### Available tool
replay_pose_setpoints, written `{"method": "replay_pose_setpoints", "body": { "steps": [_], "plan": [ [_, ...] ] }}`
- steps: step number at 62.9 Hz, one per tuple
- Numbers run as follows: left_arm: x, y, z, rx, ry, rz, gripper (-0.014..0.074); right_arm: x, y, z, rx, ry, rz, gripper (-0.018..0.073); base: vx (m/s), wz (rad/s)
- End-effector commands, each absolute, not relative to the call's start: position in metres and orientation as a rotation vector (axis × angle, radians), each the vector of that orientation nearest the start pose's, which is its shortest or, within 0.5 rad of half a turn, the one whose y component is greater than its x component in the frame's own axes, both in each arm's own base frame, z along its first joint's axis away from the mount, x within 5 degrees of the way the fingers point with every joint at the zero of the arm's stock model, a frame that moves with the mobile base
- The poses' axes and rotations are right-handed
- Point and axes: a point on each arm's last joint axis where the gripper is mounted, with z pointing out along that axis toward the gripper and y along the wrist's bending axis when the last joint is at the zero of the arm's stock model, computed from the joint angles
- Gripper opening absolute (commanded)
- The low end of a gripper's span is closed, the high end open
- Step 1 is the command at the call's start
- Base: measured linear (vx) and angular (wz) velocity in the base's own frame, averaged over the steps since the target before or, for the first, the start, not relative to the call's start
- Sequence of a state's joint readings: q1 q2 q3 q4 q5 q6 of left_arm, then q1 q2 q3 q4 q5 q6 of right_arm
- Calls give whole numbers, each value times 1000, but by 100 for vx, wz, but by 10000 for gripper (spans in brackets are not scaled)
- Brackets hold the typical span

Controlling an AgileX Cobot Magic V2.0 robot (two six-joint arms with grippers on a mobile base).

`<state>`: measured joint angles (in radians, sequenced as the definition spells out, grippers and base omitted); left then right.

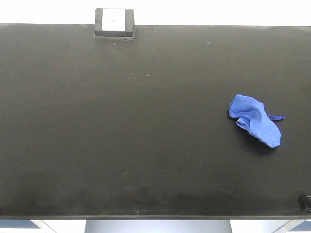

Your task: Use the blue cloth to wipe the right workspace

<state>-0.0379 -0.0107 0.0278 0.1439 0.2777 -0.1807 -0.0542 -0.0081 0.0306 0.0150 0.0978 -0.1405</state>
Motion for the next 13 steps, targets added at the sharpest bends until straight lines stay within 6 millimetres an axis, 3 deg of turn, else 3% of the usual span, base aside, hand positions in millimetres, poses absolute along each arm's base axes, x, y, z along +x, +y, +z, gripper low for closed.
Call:
{"method": "replay_pose_setpoints", "body": {
  "steps": [1, 13],
  "plan": [
    [56, 0, 177, -25, 1713, -42, -6, 57, -3, 196, -53, 1531, -145, -8, 0, 0],
    [56, 0, 177, -25, 1713, -42, -6, 57, -3, 196, -53, 1531, -145, -8, 0, 0]
  ]
}}
